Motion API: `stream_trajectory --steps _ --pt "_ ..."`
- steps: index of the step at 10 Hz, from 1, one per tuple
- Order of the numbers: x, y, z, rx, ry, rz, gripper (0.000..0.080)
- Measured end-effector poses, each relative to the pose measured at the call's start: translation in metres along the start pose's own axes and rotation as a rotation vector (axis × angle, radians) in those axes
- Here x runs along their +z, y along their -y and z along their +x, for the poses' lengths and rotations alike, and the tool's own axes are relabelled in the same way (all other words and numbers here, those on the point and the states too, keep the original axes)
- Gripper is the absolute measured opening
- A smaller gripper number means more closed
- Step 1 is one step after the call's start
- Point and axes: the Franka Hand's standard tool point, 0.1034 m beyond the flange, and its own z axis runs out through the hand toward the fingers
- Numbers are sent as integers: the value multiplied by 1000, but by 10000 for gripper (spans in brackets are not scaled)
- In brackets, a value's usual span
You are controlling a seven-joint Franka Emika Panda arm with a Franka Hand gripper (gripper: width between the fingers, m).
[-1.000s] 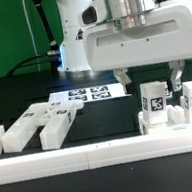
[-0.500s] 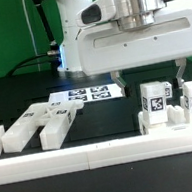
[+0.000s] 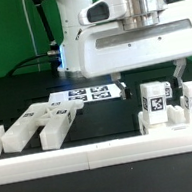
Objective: Assemble chair
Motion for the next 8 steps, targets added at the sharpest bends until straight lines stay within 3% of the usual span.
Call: stream_trajectory --steps 1,2,3,5,8 --pt "0 0 0 10 -1 1 391" --pt "0 0 0 10 -1 1 391" --pt "0 0 0 11 -1 1 289" --pt "0 0 0 38 -1 1 289" --pt "0 -1 0 280 -1 8 289"
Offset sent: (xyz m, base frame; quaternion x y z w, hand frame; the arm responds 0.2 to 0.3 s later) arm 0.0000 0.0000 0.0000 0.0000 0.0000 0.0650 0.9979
